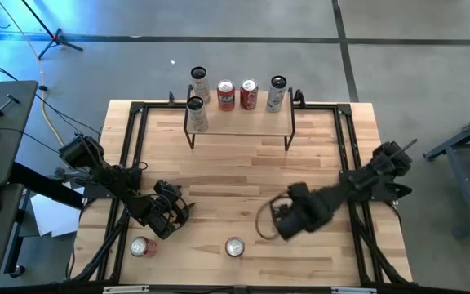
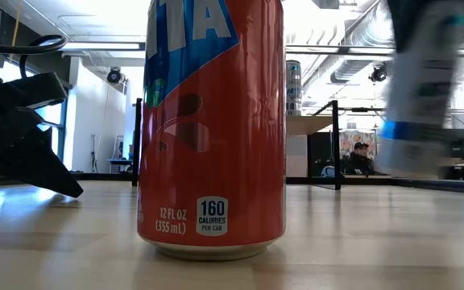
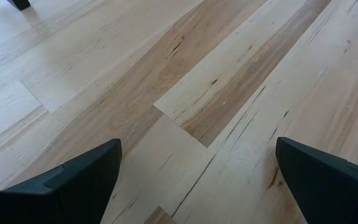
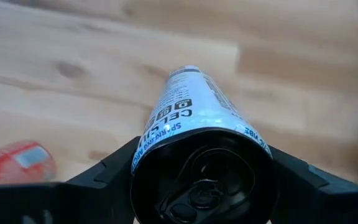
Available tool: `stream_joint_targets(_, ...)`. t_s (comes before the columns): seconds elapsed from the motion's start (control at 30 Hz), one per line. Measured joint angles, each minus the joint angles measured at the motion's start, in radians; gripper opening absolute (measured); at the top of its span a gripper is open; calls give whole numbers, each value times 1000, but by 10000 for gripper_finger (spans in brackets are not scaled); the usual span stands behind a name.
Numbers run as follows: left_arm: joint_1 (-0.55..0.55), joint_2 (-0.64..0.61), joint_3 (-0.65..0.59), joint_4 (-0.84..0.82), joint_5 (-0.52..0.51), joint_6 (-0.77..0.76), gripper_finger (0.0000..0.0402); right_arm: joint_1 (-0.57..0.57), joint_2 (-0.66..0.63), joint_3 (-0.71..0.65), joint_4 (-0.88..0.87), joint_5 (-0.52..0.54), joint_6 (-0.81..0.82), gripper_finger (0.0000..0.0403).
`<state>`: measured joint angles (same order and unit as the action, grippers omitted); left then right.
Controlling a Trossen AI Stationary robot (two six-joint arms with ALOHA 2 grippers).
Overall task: Place canned beverage on shelf
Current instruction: Put the white and blue soda can on the shelf aligned with the other white and blue soda can
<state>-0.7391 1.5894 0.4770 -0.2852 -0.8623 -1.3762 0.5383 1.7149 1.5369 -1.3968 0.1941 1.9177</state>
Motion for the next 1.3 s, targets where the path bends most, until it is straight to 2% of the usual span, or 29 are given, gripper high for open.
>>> stream_joint_targets(0.13, 0, 0, 0, 0, 0, 0, 400, -113, 0, 49, 6, 58, -211, 250)
stream_joint_targets(0.23, 0, 0, 0, 0, 0, 0, 400, -204, 0, 70, 10, 64, -360, 250)
stream_joint_targets(0.5, 0, 0, 0, 0, 0, 0, 400, -453, -1, 72, 85, -58, -737, 251)
stream_joint_targets(0.63, 0, 0, 0, 0, 0, 0, 400, -543, 0, 71, 100, -73, -860, 252)
stream_joint_targets(0.83, 0, 0, 0, 0, 0, 0, 400, -623, 36, 71, 114, -99, -938, 252)
stream_joint_targets(1.1, 0, 0, 0, 2, 3, 0, 400, -666, 113, 70, 117, -151, -1001, 252)
stream_joint_targets(1.3, 0, 0, 0, 3, 7, 0, 400, -685, 118, 70, 134, -143, -1028, 254)
